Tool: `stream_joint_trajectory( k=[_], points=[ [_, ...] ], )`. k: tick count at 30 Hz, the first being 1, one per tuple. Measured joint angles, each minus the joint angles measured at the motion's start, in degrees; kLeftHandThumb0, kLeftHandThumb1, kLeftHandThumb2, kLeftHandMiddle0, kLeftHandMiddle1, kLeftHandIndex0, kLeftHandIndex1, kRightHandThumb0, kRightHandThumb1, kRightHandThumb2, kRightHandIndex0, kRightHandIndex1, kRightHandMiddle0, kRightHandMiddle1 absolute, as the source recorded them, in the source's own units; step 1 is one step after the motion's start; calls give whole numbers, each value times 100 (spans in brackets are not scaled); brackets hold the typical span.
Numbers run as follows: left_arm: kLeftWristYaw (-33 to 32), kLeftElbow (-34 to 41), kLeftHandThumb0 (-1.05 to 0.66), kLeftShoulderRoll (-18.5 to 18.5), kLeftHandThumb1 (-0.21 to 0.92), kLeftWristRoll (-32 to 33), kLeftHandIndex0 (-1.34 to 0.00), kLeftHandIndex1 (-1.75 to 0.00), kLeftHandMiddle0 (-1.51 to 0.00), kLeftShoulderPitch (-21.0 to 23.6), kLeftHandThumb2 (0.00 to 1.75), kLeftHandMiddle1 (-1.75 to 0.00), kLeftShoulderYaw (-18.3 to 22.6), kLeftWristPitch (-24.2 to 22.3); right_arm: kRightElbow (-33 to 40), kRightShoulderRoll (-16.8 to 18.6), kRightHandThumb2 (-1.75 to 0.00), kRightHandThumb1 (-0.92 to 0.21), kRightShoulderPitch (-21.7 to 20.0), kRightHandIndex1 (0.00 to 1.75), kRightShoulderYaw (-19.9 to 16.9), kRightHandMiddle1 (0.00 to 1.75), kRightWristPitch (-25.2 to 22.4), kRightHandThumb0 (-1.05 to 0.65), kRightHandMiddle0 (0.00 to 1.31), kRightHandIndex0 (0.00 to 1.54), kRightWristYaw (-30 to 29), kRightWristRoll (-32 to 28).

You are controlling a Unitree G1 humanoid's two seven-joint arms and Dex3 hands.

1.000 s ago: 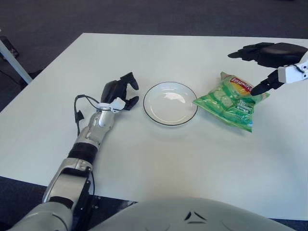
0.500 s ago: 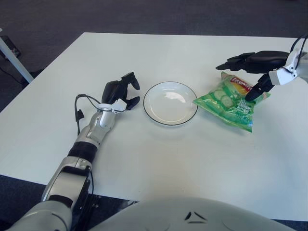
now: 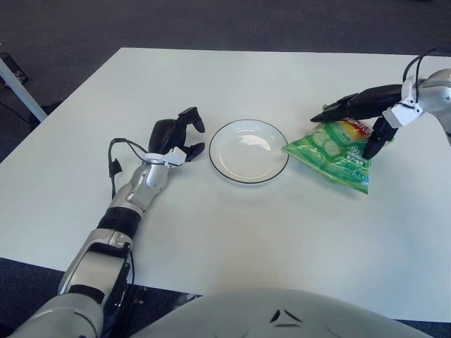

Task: Put the snack into the plate.

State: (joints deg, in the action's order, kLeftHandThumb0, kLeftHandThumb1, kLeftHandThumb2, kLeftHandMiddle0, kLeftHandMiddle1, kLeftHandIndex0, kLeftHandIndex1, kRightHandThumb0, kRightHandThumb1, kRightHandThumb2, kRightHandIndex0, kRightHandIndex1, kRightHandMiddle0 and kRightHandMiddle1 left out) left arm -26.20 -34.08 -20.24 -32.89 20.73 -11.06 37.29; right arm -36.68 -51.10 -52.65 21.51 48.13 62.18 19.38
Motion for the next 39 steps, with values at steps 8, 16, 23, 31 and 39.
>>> stream_joint_trajectory(
  k=[8,16,23,31,39],
  points=[
    [-11,4,-49,-9,30,-6,-63,-175,-126,4,134,-175,-19,17,-394,203,-8,-80,-143,0,150,0,424,-104,0,0,102,-22],
    [-148,2,-49,-16,30,-95,-63,-175,-125,6,134,-175,-44,143,-659,358,-7,-78,-93,0,379,0,518,-102,0,0,106,27],
    [-258,-24,-49,-36,30,-173,-63,-175,-125,11,134,-175,-92,261,-911,362,-7,-77,-83,0,506,0,705,-101,0,0,-208,277],
    [-186,-23,-49,-61,31,-138,-62,-175,-125,9,133,-175,-102,277,-1230,405,-8,-79,-193,0,592,1,770,-100,1,0,-527,491],
    [-187,-26,-48,-97,32,-146,-61,-175,-126,8,131,-175,-127,340,-1380,476,-68,-40,-156,74,578,104,243,-54,0,0,-1676,1047]
  ],
)
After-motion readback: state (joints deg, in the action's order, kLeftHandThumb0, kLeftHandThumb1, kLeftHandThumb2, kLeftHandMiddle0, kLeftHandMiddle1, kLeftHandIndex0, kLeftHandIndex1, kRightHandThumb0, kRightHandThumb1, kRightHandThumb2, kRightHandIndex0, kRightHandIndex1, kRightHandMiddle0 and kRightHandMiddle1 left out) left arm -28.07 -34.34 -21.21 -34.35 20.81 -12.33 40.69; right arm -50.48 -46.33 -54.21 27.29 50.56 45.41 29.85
